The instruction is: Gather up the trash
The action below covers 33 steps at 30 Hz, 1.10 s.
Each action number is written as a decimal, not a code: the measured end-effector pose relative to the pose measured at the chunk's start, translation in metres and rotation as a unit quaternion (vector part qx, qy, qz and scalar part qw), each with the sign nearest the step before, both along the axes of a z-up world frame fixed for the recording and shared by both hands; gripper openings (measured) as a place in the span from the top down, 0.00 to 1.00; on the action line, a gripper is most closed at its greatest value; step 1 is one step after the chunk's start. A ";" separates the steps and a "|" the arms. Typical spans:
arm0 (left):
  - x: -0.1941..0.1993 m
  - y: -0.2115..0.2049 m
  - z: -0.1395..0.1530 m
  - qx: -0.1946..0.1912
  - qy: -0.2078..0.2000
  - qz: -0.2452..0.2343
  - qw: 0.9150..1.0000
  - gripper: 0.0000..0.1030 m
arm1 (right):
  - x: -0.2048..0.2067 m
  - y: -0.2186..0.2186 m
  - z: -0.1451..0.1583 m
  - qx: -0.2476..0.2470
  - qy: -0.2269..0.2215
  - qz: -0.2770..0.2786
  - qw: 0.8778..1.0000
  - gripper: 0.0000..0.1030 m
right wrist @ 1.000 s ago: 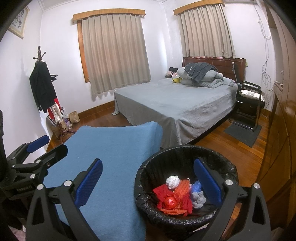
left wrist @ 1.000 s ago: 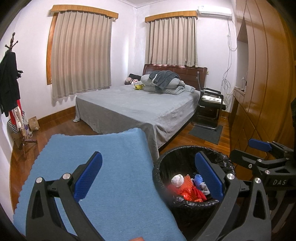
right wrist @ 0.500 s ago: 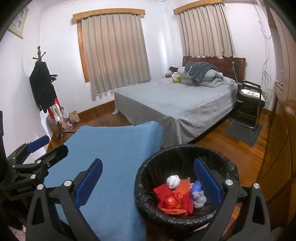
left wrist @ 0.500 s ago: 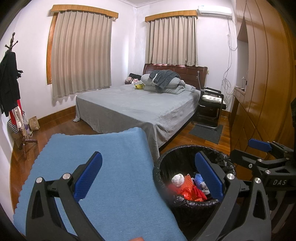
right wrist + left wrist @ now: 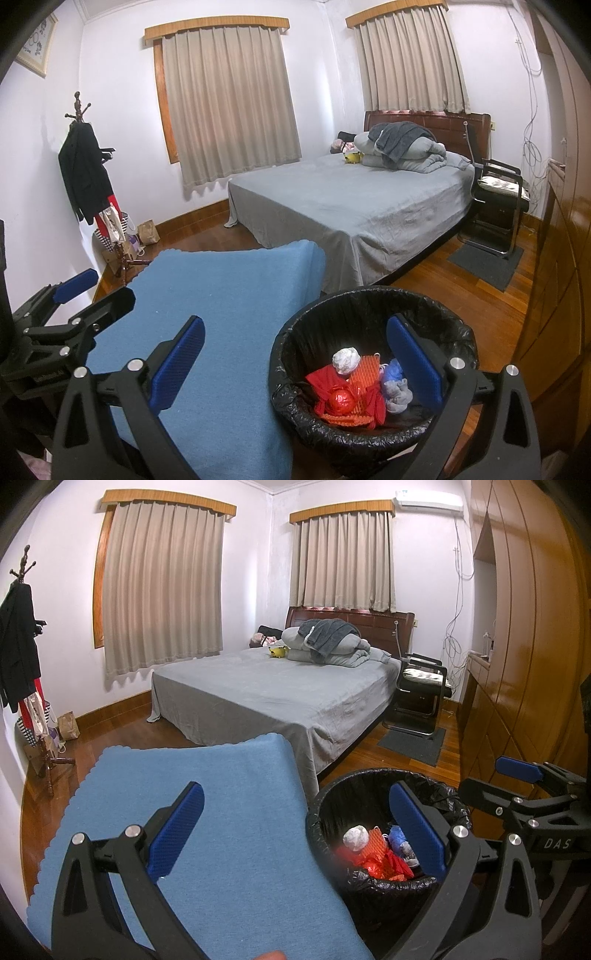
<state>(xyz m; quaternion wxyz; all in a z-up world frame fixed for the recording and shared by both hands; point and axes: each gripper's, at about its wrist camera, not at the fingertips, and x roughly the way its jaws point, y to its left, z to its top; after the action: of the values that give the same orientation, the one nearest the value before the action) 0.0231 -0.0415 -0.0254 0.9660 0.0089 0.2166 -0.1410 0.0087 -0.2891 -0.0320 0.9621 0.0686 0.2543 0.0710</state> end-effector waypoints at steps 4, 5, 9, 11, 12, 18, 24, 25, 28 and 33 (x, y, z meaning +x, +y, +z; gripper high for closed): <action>0.000 0.001 0.001 0.000 0.000 0.001 1.000 0.05 | 0.000 0.001 0.000 -0.001 0.000 0.001 1.000 0.06; 0.000 0.001 0.001 0.001 0.000 0.000 1.000 0.05 | 0.000 0.001 0.000 -0.001 0.000 0.001 1.000 0.06; 0.000 0.002 0.001 0.001 0.000 0.001 1.000 0.05 | 0.000 0.001 0.000 -0.001 0.000 0.001 1.000 0.06; 0.000 0.002 0.001 0.000 0.000 0.000 1.000 0.05 | 0.000 0.002 0.001 -0.001 0.000 0.001 1.000 0.06; 0.000 0.001 0.001 0.001 0.000 0.000 1.000 0.05 | -0.001 0.002 0.001 -0.001 0.000 0.001 1.000 0.06; 0.000 0.002 0.001 0.000 0.001 0.000 1.000 0.05 | 0.000 0.002 0.001 -0.001 0.001 0.000 1.000 0.06; 0.000 0.001 0.002 0.001 0.000 0.000 1.000 0.05 | -0.001 0.003 0.001 0.000 0.002 0.001 1.000 0.06; 0.000 0.001 0.002 0.001 0.000 0.000 1.000 0.05 | 0.000 0.003 0.001 0.000 0.002 0.001 1.000 0.06; 0.000 0.001 0.002 0.001 0.001 0.000 1.000 0.05 | 0.000 0.003 0.001 0.000 0.001 0.001 1.000 0.06; -0.001 0.003 0.001 0.002 0.002 -0.002 1.000 0.05 | 0.000 0.003 0.002 0.000 0.002 0.001 1.000 0.06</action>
<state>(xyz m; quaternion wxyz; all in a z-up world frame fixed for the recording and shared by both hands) 0.0222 -0.0384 -0.0248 0.9652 0.0109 0.2191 -0.1423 0.0087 -0.2859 -0.0304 0.9616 0.0682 0.2560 0.0718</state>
